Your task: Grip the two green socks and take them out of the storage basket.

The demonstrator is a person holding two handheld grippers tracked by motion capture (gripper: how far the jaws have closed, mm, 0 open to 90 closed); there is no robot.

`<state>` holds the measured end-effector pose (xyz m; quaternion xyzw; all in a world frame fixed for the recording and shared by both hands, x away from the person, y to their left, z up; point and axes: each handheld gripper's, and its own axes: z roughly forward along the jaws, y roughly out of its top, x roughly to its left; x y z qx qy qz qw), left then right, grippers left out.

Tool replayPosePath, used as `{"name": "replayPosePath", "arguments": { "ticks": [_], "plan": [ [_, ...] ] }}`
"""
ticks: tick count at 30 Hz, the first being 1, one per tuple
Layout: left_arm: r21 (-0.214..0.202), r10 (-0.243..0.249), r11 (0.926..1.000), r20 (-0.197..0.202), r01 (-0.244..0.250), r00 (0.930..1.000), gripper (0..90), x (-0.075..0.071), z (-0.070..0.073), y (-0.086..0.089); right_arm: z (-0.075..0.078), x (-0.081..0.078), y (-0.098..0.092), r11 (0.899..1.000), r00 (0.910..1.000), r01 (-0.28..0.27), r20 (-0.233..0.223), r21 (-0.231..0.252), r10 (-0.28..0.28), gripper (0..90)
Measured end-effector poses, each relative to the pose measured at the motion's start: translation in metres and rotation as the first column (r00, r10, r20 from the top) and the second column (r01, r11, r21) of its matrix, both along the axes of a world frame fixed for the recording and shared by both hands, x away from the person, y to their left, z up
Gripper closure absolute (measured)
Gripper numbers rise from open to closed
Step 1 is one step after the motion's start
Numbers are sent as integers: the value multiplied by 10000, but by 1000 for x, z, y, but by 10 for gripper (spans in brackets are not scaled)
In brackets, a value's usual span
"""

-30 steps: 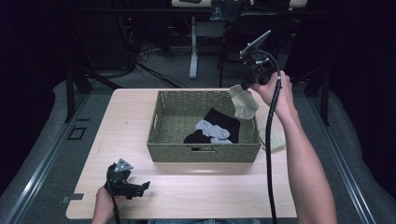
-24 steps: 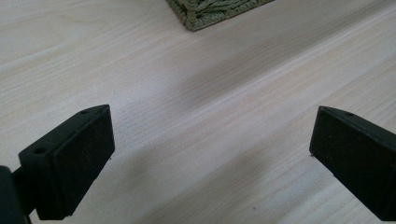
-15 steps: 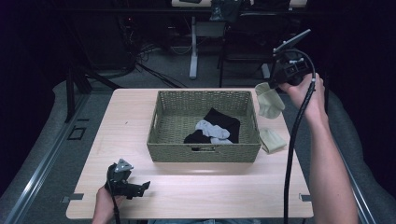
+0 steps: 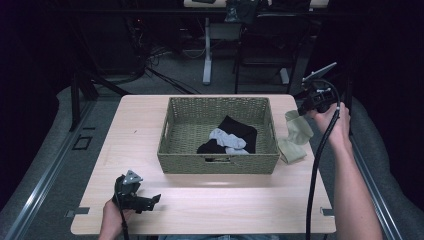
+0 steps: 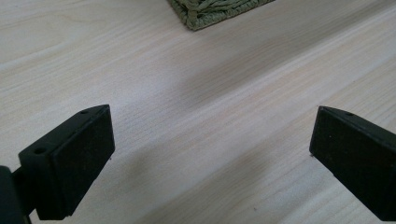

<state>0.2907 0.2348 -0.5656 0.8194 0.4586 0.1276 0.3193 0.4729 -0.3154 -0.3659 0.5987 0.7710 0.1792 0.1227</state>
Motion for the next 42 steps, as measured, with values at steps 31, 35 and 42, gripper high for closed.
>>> {"name": "replayPosePath", "arguments": {
  "ticks": [31,35,42],
  "plan": [
    [-97,-16,10000,58,17,10000,1,0,0,0,-154,17,-7,9937,9884,778,-1368,802,-664,860],
    [-87,-19,10000,71,20,10000,2,0,0,0,-160,18,-6,9946,9879,594,-1480,852,-463,783],
    [-86,-22,10000,73,23,10000,2,0,0,0,-134,5,-1,9974,9978,-1,-663,720,49,587]
  ]
}}
